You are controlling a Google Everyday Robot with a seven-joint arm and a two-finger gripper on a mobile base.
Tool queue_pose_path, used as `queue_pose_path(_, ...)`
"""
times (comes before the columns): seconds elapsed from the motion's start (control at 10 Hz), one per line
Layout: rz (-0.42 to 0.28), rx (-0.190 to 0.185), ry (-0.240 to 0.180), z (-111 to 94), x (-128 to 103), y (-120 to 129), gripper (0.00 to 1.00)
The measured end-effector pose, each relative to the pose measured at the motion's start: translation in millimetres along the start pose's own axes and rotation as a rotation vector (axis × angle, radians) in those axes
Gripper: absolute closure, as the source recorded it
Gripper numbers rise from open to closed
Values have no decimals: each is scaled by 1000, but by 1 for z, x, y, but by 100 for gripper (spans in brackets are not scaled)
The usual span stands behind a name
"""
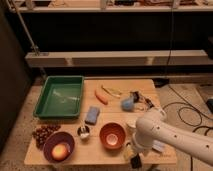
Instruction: Place eraser in paper cup
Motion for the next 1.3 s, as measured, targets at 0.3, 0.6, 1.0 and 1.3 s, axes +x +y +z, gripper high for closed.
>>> queue_pose_path(0.3,33,-9,-37,24,-10,1,35)
queue_pose_path(0.6,76,-18,-68,32,-18,2,55)
queue_pose_path(1.0,138,-29,-96,31,-16,2,93)
queue_pose_path(1.3,178,-14,-59,2,-19,3,100)
